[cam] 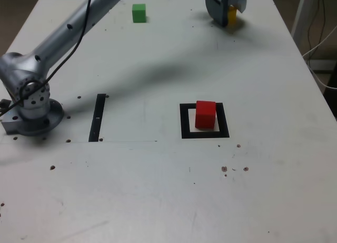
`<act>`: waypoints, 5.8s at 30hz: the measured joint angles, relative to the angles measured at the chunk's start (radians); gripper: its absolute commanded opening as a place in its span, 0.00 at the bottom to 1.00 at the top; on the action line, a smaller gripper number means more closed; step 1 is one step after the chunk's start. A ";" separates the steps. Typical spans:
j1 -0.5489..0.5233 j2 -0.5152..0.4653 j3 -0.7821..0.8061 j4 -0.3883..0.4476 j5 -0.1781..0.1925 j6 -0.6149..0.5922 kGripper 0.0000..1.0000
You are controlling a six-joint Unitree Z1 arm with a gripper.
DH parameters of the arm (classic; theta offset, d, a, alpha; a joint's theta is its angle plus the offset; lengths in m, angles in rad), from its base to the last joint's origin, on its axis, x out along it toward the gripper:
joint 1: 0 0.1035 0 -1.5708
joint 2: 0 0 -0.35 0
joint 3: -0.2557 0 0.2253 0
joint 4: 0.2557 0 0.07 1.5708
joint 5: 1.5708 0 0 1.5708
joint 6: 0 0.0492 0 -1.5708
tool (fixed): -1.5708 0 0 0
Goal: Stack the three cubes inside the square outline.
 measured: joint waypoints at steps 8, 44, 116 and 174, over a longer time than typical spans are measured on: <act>0.000 -0.032 0.040 0.000 -0.006 0.023 0.28; -0.165 -0.482 0.665 -0.068 -0.084 0.129 0.28; -0.816 -0.832 1.316 -0.328 -0.037 -0.236 0.28; -0.664 -0.914 1.375 -0.213 -0.001 -0.168 0.99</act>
